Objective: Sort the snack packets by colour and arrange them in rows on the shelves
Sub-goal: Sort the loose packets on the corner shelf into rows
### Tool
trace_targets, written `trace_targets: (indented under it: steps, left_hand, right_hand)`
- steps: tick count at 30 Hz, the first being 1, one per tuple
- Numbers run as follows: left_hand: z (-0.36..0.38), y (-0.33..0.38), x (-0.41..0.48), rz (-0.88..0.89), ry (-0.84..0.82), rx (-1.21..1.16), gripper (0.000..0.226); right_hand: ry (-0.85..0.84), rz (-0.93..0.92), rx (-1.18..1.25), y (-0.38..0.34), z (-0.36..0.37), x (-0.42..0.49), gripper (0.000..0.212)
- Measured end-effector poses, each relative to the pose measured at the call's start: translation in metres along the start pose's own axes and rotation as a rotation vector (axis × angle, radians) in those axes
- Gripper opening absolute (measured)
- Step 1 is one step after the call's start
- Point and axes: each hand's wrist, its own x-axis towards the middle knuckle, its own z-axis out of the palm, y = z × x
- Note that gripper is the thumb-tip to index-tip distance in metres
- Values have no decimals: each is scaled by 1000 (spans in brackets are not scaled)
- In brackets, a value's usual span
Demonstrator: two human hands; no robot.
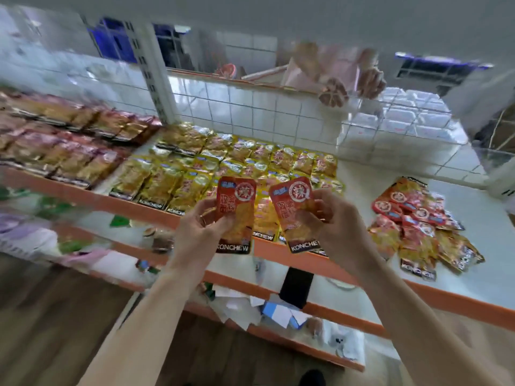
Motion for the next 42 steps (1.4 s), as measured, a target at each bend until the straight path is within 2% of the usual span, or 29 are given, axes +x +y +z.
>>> trace_targets:
  steps: [7,16,20,30,40,42]
  left_hand:
    - [-128,-17,15,-3,109,-81,22]
    - [-251,-23,19,-21,138,-112,18]
    - [-283,-20,19,-12,174,-105,19]
    - [-341,-22,42,-17,278,-138,17]
    - [-395,-10,115,-60,327,-175,17]
    - [-405,-10,130,-76,346,-179,16]
  right_hand:
    - [-62,51,172,-54,118,8,28]
    - [-103,87,296,-114,226,6,20]
    - [-133,126,350,-132,259,8,18]
    - [-338,158,400,-157,330,35,17]
    - [-420,236,440,-183,393,106,15]
    - [-442,243,438,-186,406,122,20]
